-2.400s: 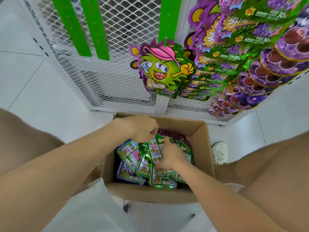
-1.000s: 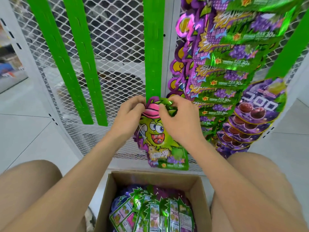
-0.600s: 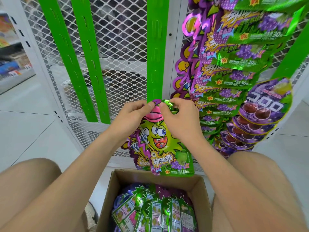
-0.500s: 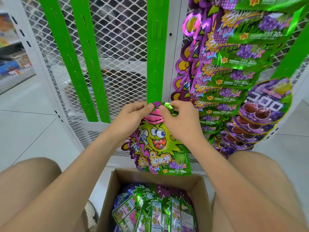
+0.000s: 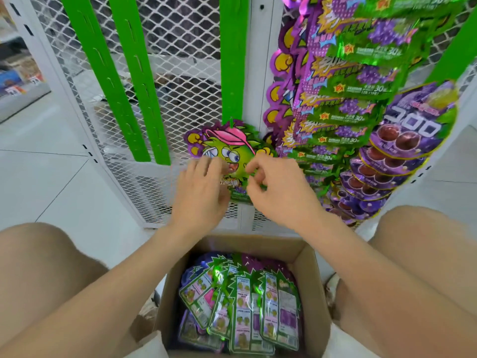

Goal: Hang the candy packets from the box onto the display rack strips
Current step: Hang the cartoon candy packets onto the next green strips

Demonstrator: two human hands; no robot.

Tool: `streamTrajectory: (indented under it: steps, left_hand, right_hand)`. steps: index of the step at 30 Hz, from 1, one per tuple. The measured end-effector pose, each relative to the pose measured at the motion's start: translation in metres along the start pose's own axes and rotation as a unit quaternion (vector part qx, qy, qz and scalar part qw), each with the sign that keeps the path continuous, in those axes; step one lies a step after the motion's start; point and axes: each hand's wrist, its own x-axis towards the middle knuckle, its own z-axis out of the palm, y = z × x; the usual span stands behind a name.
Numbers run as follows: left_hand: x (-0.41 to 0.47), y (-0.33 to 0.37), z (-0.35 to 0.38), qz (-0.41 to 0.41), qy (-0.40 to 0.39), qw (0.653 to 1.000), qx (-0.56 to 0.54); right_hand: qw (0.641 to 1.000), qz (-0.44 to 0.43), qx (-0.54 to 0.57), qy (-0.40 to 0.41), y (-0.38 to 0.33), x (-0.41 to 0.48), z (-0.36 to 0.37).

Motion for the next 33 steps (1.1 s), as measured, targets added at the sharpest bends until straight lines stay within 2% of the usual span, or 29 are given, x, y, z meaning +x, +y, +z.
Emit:
streamTrajectory:
  steps: [2, 4, 6, 8, 12, 16, 18, 21, 23, 25, 29, 31, 33]
  left_hand:
    - [-0.019, -0.004, 0.026, -0.055, -0.219, 0.974, -0.030]
    - [-0.041, -0.015, 0.058, -0.075, -0.404, 0.912, -0.003]
    - [-0.063, -0.028, 0.094, -0.049, -0.523, 0.850, 0.024]
    - [-0.085, -0.034, 0.125, -0.067, -0.600, 0.796, 0.038]
    - [-0.120, -0.024, 0.160, -0.118, -0.614, 0.780, 0.025]
    - [-0.123, -0.005, 0.168, -0.153, -0.557, 0.816, -0.034]
    - [-0.119, 0.003, 0.166, -0.199, -0.534, 0.819, -0.064]
    - [-0.106, 0.012, 0.153, -0.313, -0.531, 0.772, -0.155]
    - [-0.093, 0.013, 0.141, -0.358, -0.538, 0.735, -0.205]
    - [-0.076, 0.019, 0.123, -0.391, -0.524, 0.714, -0.251]
    - [-0.046, 0.033, 0.077, -0.423, -0.452, 0.717, -0.321]
    - [-0.035, 0.039, 0.052, -0.438, -0.403, 0.723, -0.351]
    - [-0.025, 0.045, 0.028, -0.453, -0.347, 0.715, -0.403]
  right_hand:
    - [0.983, 0.007, -0.044, -0.180, 0.005, -0.012, 0.012]
    - [0.945, -0.005, -0.114, -0.306, 0.013, -0.023, 0.022]
    - [0.918, -0.016, -0.164, -0.359, 0.025, -0.030, 0.030]
    - [0.898, -0.011, -0.184, -0.400, 0.037, -0.034, 0.034]
    - [0.878, -0.005, -0.185, -0.442, 0.058, -0.039, 0.040]
    - [0.877, 0.000, -0.179, -0.447, 0.068, -0.042, 0.045]
    - [0.875, 0.003, -0.180, -0.449, 0.070, -0.043, 0.046]
    - [0.872, 0.002, -0.184, -0.454, 0.071, -0.046, 0.046]
    - [0.866, 0.011, -0.195, -0.460, 0.073, -0.049, 0.046]
    - [0.865, 0.035, -0.184, -0.465, 0.073, -0.050, 0.047]
    - [0.871, 0.084, -0.051, -0.482, 0.060, -0.047, 0.046]
    - [0.881, 0.105, 0.037, -0.461, 0.049, -0.049, 0.045]
    - [0.897, 0.130, 0.104, -0.409, 0.039, -0.052, 0.046]
